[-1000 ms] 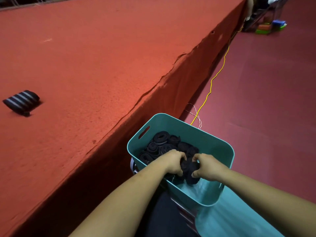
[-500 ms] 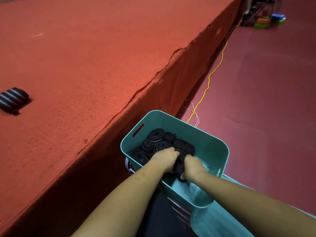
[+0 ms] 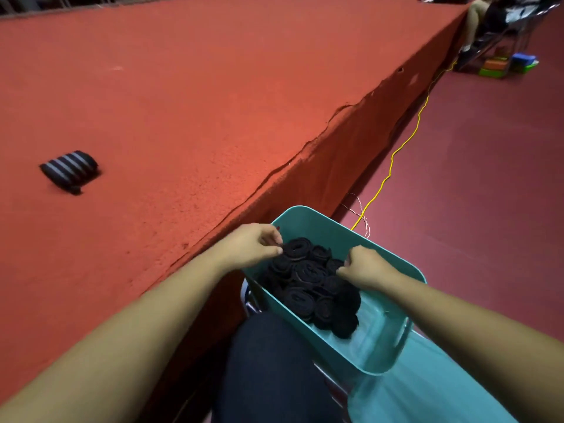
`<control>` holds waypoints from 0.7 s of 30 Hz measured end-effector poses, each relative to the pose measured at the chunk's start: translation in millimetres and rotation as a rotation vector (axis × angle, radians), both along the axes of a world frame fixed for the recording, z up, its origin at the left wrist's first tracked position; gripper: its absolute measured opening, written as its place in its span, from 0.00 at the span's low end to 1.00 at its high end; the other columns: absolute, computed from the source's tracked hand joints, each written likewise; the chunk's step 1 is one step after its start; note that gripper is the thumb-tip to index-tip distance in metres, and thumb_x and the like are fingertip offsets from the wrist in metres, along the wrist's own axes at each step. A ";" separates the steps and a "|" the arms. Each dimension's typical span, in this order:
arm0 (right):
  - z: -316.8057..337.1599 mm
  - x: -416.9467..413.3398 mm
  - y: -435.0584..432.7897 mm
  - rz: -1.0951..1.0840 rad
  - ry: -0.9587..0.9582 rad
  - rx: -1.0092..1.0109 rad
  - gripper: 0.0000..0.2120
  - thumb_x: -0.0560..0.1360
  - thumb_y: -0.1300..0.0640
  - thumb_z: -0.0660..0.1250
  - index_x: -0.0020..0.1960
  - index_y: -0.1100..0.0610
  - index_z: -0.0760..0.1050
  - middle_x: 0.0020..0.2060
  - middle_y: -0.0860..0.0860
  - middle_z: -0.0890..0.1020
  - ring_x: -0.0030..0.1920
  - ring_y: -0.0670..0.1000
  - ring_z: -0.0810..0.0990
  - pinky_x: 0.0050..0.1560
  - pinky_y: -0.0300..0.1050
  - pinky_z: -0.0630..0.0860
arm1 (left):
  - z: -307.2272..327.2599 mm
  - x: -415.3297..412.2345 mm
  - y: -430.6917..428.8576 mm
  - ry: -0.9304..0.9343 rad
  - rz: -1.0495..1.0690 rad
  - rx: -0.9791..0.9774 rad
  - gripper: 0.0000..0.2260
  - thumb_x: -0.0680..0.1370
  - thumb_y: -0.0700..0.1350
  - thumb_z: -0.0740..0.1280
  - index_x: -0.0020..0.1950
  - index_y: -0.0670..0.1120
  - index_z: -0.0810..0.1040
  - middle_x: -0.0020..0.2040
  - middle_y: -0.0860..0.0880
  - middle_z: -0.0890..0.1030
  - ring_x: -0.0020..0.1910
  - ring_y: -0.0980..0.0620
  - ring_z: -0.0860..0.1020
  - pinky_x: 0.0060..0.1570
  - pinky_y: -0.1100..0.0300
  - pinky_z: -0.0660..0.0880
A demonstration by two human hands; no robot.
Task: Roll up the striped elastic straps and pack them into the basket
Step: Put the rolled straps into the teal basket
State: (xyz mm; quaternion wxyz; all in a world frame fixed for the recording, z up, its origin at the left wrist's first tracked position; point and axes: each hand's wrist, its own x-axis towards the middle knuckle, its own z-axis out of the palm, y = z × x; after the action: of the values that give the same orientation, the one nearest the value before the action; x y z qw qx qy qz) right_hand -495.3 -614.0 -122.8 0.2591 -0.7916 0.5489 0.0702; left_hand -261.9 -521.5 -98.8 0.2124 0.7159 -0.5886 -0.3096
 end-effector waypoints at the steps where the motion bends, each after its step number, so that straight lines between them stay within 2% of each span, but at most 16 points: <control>1: 11.0 9.7 -2.5 0.004 -0.035 -0.024 0.12 0.74 0.54 0.67 0.45 0.64 0.78 0.45 0.62 0.83 0.48 0.61 0.81 0.44 0.48 0.76 | 8.4 18.8 7.6 0.036 0.061 -0.033 0.04 0.77 0.43 0.73 0.50 0.47 0.81 0.42 0.53 0.83 0.37 0.61 0.78 0.42 0.65 0.74; 4: 44.7 51.9 -2.7 0.049 -0.142 -0.085 0.12 0.75 0.55 0.67 0.46 0.64 0.78 0.46 0.62 0.83 0.49 0.61 0.81 0.46 0.49 0.76 | 29.9 75.5 33.3 0.083 0.262 -0.126 0.05 0.78 0.40 0.71 0.46 0.49 0.79 0.37 0.52 0.80 0.33 0.57 0.75 0.37 0.60 0.72; 8: 82.2 132.7 3.9 0.155 -0.286 -0.138 0.13 0.75 0.53 0.66 0.48 0.64 0.77 0.47 0.62 0.84 0.50 0.61 0.81 0.49 0.52 0.77 | 47.3 152.6 78.0 0.063 0.565 -0.207 0.06 0.78 0.37 0.70 0.46 0.47 0.77 0.37 0.48 0.78 0.37 0.49 0.73 0.33 0.61 0.69; 12: 102.9 230.2 14.8 0.229 -0.455 -0.169 0.16 0.77 0.51 0.66 0.59 0.60 0.76 0.54 0.60 0.82 0.58 0.60 0.79 0.50 0.47 0.71 | 53.0 228.5 122.5 0.048 0.877 -0.262 0.08 0.77 0.39 0.70 0.42 0.48 0.75 0.37 0.46 0.78 0.42 0.46 0.77 0.41 0.57 0.73; 14: 105.5 279.0 21.9 0.251 -0.535 -0.150 0.16 0.78 0.52 0.66 0.61 0.61 0.75 0.57 0.60 0.81 0.60 0.59 0.78 0.53 0.46 0.71 | 50.6 265.8 139.7 0.060 1.018 -0.282 0.07 0.78 0.43 0.70 0.41 0.48 0.74 0.40 0.46 0.80 0.46 0.44 0.80 0.50 0.50 0.77; 16: 103.7 326.4 28.3 0.282 -0.581 -0.126 0.17 0.78 0.53 0.65 0.62 0.61 0.75 0.59 0.60 0.81 0.61 0.59 0.78 0.55 0.46 0.71 | 47.0 298.8 150.3 0.060 1.112 -0.308 0.07 0.78 0.47 0.70 0.43 0.48 0.75 0.43 0.44 0.81 0.50 0.43 0.81 0.55 0.46 0.77; 18: 98.8 373.2 33.3 0.334 -0.597 -0.130 0.17 0.78 0.53 0.65 0.62 0.62 0.74 0.59 0.60 0.81 0.61 0.59 0.78 0.56 0.46 0.72 | 43.0 326.1 151.9 0.037 1.162 -0.327 0.07 0.78 0.49 0.69 0.47 0.47 0.75 0.46 0.44 0.80 0.48 0.44 0.79 0.50 0.50 0.76; 20: 91.0 418.8 37.1 0.380 -0.592 -0.153 0.17 0.78 0.52 0.65 0.62 0.62 0.74 0.58 0.61 0.81 0.61 0.60 0.78 0.57 0.47 0.71 | 38.6 345.6 145.8 0.062 1.187 -0.342 0.09 0.78 0.49 0.68 0.52 0.46 0.74 0.45 0.44 0.79 0.42 0.46 0.76 0.40 0.55 0.73; 21: 86.4 441.4 38.2 0.394 -0.583 -0.166 0.18 0.79 0.52 0.64 0.62 0.63 0.74 0.58 0.62 0.81 0.61 0.61 0.77 0.58 0.48 0.72 | 35.8 355.2 140.0 0.098 1.194 -0.357 0.09 0.79 0.50 0.67 0.53 0.46 0.73 0.44 0.45 0.78 0.40 0.46 0.76 0.39 0.56 0.73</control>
State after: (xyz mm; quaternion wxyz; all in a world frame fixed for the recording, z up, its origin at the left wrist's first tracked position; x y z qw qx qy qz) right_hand -53.9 -575.8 -36.4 0.3211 -0.8874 0.2923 -0.1549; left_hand 93.3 -381.5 -63.0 0.4918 0.8599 -0.1193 -0.0668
